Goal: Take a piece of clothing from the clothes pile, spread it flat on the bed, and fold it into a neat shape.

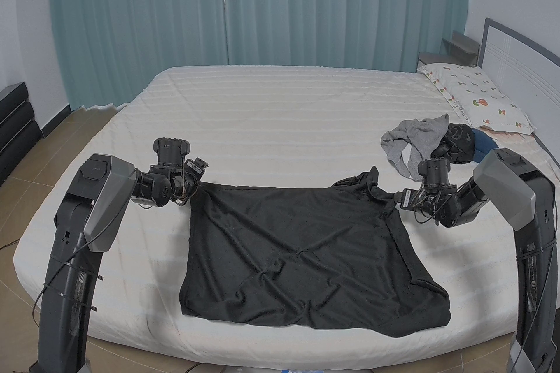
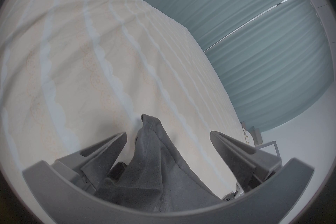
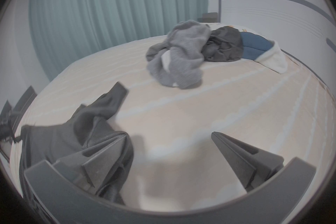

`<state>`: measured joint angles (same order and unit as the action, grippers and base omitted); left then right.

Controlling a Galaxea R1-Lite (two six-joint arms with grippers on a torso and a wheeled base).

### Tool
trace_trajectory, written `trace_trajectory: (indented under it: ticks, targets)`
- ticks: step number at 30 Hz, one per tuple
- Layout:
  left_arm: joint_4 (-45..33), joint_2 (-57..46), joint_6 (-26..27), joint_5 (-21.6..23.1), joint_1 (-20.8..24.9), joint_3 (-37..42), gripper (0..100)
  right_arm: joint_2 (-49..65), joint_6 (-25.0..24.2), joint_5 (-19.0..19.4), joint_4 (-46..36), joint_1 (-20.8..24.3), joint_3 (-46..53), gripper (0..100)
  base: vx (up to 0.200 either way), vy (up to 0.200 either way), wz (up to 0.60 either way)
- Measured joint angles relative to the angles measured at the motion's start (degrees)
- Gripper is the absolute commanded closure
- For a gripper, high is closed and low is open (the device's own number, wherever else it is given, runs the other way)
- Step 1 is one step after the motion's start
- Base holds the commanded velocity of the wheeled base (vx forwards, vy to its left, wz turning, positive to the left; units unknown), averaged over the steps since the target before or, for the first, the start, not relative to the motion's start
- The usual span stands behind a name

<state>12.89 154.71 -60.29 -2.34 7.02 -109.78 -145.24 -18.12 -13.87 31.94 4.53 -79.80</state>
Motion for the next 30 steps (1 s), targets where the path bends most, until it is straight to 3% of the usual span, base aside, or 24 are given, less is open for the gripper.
trace_trajectory:
  ticks: [7, 17, 23, 30]
  targets:
    - [0.0, -0.2, -1.3, 0.0, -0.5, 0.1, 0, 1.5, -4.3, 2.4, -0.1, -1.2, -0.7, 0, 0.0, 0.0, 0.0]
    - [-0.1, -0.6, -1.5, 0.0, -0.9, 0.8, 0, 3.9, -4.8, 4.6, 0.2, 3.9, 1.0, 0, 0.0, 0.0, 0.0]
    - [-0.1, -1.0, -1.5, 0.0, -0.9, 1.8, 0, 1.9, -3.1, 4.0, -0.2, 6.9, 0.6, 0, 0.0, 0.0, 0.0]
    - [-0.1, -1.3, -1.5, -0.1, -1.0, 2.1, 0, 0.3, -1.6, 2.0, -0.3, 6.3, 1.7, 0, 0.0, 0.0, 0.0]
